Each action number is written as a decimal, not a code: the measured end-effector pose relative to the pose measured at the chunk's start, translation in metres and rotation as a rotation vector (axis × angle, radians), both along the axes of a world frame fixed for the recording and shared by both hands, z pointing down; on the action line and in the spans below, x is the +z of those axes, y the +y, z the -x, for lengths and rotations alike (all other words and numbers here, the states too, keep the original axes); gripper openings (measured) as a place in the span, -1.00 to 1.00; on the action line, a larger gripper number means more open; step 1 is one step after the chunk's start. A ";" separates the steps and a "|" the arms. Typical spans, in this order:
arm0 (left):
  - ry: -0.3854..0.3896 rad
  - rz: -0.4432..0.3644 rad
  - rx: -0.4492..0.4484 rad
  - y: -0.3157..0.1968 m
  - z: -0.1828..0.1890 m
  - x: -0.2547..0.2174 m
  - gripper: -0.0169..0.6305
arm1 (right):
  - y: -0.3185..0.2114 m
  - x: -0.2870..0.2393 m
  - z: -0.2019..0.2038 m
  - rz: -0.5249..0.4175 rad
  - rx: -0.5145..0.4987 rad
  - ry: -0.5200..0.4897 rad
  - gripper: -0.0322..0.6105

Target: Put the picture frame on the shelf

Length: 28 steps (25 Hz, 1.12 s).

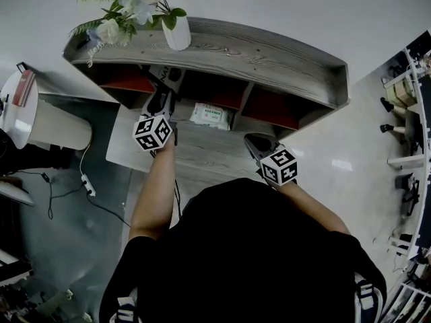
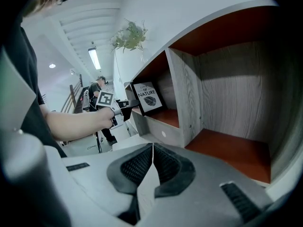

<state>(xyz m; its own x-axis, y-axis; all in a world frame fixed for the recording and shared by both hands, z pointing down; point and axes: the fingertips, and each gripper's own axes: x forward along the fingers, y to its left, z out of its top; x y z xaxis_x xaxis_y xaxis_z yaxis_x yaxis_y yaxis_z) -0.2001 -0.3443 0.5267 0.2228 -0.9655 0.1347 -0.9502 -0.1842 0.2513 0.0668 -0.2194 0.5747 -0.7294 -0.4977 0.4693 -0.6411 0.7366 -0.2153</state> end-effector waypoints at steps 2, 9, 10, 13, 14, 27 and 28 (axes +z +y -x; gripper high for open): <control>-0.003 0.004 0.002 0.005 0.001 0.002 -0.45 | 0.002 0.000 0.001 -0.001 -0.002 0.000 -0.85; -0.007 0.020 0.021 0.023 0.000 0.010 -0.45 | 0.007 -0.003 0.000 -0.002 0.006 -0.003 -0.85; -0.008 0.022 0.025 0.026 -0.001 0.011 -0.45 | 0.008 -0.003 0.000 -0.002 0.008 -0.004 -0.85; -0.001 0.021 0.044 0.034 -0.005 0.011 -0.45 | 0.010 -0.004 0.001 -0.005 0.011 -0.005 -0.85; 0.002 0.019 0.051 0.037 -0.006 0.010 -0.45 | 0.011 -0.004 0.001 -0.006 0.013 -0.004 -0.85; -0.015 0.032 0.141 0.072 -0.026 0.009 -0.45 | 0.022 -0.005 0.009 -0.004 0.043 -0.005 -0.85; -0.021 0.034 0.150 0.074 -0.027 0.010 -0.45 | 0.022 -0.005 0.009 -0.004 0.046 -0.006 -0.85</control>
<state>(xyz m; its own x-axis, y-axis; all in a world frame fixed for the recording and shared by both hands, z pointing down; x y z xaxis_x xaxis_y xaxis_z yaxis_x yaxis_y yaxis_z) -0.1727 -0.2703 0.5366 0.3611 -0.9164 0.1727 -0.9177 -0.3164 0.2402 0.0577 -0.1971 0.5696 -0.7085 -0.5327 0.4629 -0.6732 0.7070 -0.2166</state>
